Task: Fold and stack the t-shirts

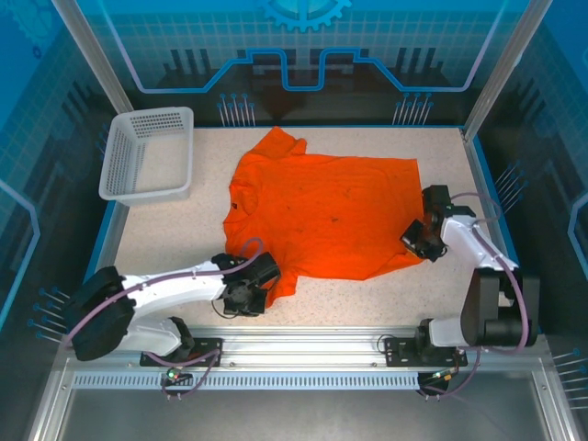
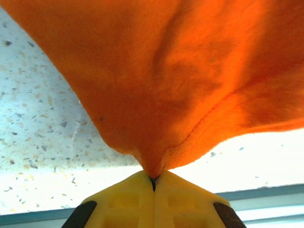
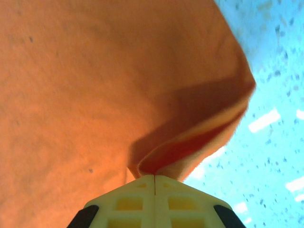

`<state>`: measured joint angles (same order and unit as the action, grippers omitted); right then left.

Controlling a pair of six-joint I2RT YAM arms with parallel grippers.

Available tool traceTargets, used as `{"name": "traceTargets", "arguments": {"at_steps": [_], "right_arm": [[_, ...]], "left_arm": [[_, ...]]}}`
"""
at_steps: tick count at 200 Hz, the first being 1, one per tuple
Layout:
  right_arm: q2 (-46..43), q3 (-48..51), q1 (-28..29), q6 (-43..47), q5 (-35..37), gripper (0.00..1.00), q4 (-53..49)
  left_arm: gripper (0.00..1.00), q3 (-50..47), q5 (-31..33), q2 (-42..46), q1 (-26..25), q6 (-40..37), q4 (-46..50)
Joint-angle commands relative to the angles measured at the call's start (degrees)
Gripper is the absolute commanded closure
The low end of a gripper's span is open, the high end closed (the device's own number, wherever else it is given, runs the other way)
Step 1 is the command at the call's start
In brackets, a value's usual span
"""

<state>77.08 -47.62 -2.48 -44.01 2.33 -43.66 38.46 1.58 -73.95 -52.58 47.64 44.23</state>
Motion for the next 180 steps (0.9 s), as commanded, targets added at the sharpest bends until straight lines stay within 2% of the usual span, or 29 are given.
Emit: {"name": "traceTargets", "arguments": {"at_steps": [1,28,56,84,115,142,180], "right_arm": [[-4.5,4.2,0.8,1.6,-2.0,1.0,-3.8],[-10.3,7.6,0.4,1.6,-1.1,1.0,-6.0],[-14.4,7.9,-1.8,1.7,-0.6,1.0,-6.1],[-13.7,4.5,-3.5,2.2,-1.1,1.0,-5.7],[-10.9,0.4,-5.2,1.7,0.3,1.0,-5.0],[-8.3,-1.9,-7.3,1.0,2.3,1.0,-4.0],[-2.8,-5.4,-11.0,1.5,2.7,1.0,-2.3]], "left_arm": [[1.0,-0.2,1.3,4.8,-0.3,-0.6,3.9],[1.0,0.2,1.3,7.5,0.3,-0.8,5.8],[1.0,1.7,0.6,9.4,2.9,-1.5,5.6],[1.0,5.3,0.9,10.9,6.1,-4.2,7.2],[1.0,10.9,-1.4,10.5,12.4,-8.4,8.1],[1.0,18.0,-1.8,6.5,17.7,-13.5,9.9],[1.0,29.0,-4.1,-4.1,23.8,-18.5,10.1]]}}
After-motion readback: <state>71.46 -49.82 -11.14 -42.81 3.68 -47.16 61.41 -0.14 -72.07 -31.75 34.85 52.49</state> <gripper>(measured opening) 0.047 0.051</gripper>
